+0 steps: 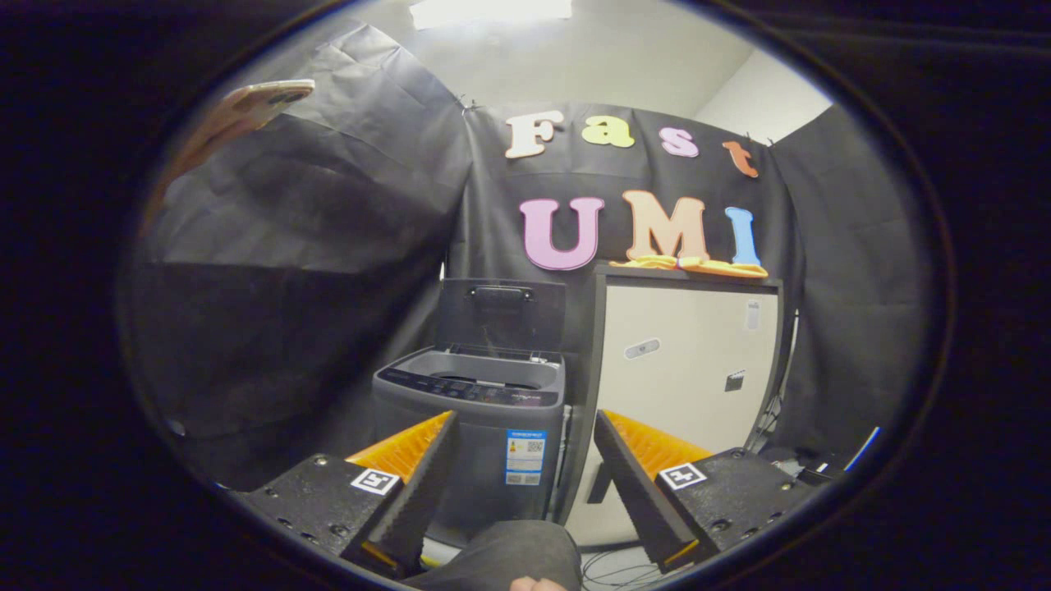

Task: Put the clothes into the washing machine and then close the washing machine lid.

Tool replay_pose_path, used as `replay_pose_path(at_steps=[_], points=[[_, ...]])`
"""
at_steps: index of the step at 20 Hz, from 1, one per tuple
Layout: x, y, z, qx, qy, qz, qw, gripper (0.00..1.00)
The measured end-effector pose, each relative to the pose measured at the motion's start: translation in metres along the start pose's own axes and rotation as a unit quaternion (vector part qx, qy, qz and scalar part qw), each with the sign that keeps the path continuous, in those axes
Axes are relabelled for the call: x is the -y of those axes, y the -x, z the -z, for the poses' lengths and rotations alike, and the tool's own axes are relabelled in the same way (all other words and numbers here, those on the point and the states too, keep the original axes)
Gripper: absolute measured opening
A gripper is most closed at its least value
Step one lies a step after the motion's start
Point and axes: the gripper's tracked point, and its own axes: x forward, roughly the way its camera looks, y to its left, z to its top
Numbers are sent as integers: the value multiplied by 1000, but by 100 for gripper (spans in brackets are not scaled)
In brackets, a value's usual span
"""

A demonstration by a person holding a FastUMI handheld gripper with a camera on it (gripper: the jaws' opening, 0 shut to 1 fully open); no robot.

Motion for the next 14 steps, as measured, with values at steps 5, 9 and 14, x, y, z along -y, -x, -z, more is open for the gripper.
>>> replay_pose_path(at_steps=[5,9,14], points=[[10,-25,-6,-13,-4,12,1000,99],[28,-49,-18,-20,-1,25,999,99],[66,-85,-42,-31,2,45,999,99]])
